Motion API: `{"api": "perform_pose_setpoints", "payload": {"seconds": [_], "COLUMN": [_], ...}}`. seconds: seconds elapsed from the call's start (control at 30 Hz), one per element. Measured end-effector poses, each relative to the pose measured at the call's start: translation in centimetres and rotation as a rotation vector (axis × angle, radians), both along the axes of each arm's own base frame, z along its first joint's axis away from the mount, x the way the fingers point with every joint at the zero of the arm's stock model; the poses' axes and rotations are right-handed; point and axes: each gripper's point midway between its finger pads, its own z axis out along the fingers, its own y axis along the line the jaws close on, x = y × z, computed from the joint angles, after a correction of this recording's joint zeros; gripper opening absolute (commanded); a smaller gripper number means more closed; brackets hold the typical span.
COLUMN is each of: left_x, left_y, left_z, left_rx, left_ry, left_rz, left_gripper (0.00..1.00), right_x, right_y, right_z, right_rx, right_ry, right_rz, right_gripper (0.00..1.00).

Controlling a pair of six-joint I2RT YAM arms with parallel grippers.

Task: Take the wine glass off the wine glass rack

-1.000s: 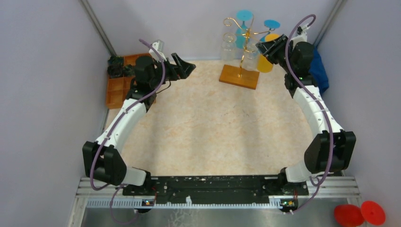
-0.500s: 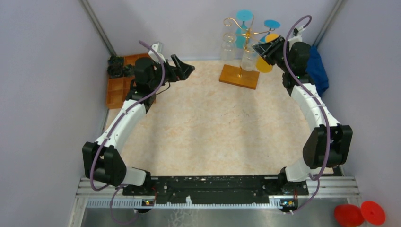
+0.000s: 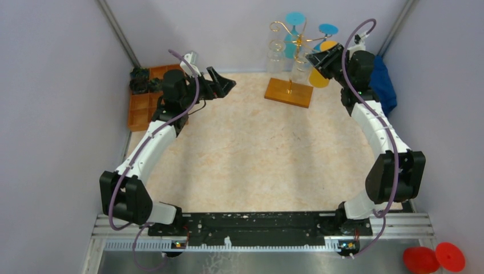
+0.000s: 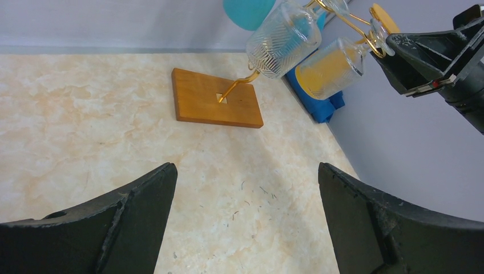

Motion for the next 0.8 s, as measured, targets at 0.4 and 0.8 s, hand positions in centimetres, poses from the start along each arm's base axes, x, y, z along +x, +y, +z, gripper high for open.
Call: {"api": "perform_pose_setpoints", "payload": {"seconds": [0.4,0.8], "left_x": [-0.21,-0.24], "left_y": [-0.29,-0.41], "left_z": [0.22,0.41], "left_rx": [-0.010,-0.017], "left_ry": [-0.003,-0.013], "left_rz": [-0.019,-0.026], "left_gripper": [1.00,1.00], "right_x": [0.08,0.06], "right_y": [-0.16,-0.10], "right_z": [0.74,0.82], "right_rx": [-0.007,0.049], "right_ry": [-0.009,0.021], "right_rz": [-0.010,-0.019], "right_gripper": [0.10,0.00]}}
